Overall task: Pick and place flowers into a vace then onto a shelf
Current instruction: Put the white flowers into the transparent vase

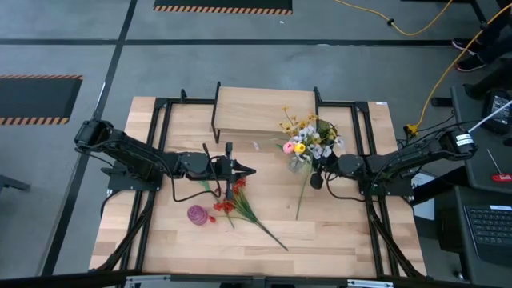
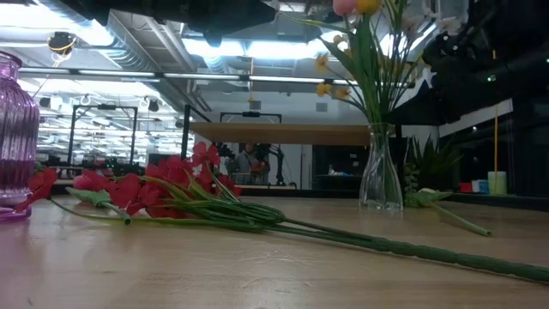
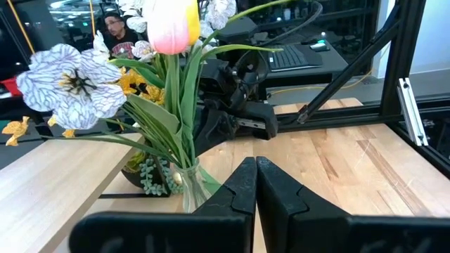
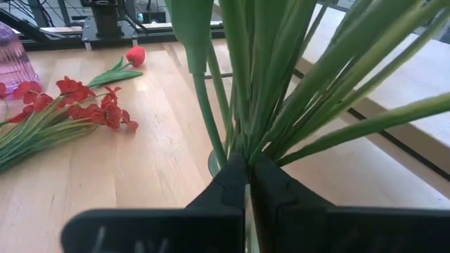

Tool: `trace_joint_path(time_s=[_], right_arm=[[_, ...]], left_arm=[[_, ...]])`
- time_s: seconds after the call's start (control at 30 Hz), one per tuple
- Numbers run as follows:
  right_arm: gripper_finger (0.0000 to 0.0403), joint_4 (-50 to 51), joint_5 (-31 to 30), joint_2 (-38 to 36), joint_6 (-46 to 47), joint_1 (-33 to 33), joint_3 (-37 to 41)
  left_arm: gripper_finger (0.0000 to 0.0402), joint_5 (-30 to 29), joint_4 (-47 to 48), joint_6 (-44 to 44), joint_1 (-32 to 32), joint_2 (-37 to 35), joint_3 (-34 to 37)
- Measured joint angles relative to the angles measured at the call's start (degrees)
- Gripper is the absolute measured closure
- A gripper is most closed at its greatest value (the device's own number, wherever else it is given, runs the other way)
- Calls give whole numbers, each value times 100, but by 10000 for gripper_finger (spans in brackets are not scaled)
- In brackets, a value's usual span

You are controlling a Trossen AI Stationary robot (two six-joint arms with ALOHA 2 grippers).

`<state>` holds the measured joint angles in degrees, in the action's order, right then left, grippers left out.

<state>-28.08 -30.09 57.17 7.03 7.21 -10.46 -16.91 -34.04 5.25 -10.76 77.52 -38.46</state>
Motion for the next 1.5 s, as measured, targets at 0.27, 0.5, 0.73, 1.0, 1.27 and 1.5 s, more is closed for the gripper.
trace_joint_path(time_s=[0.27,0.5,0.73,1.0,1.27,1.5], right_arm=[[338,-88,24,9,-129,1,4],[269,-2,33,9,-122,1,-27],[228,1402,-17,15,-57,1,-765],[222,1780,-179,14,-6,1,-1093],[239,1780,-393,13,-164,3,-1093],[265,1777,-476,9,-302,3,-1093]], left_arm=[[397,0,2,0,0,0,0],[394,0,2,0,0,0,0],[397,2,2,-4,0,0,0],[398,2,97,-1,0,0,0],[398,2,125,-4,0,0,0],[398,2,125,-10,0,0,0]])
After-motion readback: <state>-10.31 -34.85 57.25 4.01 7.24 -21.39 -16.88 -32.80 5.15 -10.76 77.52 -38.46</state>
